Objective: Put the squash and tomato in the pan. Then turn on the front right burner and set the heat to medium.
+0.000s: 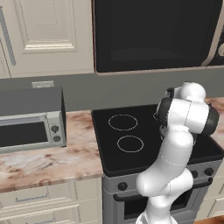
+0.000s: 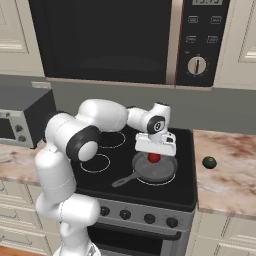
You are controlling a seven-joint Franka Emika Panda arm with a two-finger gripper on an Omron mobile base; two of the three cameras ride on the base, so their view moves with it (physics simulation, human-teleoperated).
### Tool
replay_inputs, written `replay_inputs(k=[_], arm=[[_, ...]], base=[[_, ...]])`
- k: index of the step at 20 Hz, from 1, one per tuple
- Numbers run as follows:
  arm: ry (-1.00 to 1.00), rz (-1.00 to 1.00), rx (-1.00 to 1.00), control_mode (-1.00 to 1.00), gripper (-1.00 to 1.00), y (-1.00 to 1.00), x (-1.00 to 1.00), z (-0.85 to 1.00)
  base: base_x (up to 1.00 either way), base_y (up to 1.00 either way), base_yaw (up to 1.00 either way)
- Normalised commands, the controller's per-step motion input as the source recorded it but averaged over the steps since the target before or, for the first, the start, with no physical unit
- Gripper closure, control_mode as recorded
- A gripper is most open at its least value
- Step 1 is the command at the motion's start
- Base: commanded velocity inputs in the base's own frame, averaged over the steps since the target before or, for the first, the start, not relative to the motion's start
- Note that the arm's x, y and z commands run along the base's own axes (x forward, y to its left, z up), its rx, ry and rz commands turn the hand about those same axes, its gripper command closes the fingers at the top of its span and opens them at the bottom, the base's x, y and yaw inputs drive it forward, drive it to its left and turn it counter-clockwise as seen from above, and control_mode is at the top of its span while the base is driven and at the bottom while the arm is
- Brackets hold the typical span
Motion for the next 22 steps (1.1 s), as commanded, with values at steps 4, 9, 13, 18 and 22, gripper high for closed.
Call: replay_inputs(k=[4,9,13,18,22], arm=[[0.00,0.00,0.01,-1.00,1.00,-0.17,0.22,-0.05],[0.00,0.00,0.00,-1.00,1.00,-0.04,0.19,-0.14],[0.00,0.00,0.00,-1.00,1.00,-0.03,0.09,-0.30],[0.00,0.00,0.00,-1.00,1.00,-0.08,0.00,-0.18],[0.00,0.00,0.00,-1.00,1.00,-0.08,0.00,-0.18]], base=[[0.00,0.00,0.00],[0.00,0.00,0.00],[0.00,0.00,0.00],[0.00,0.00,0.00],[0.00,0.00,0.00]])
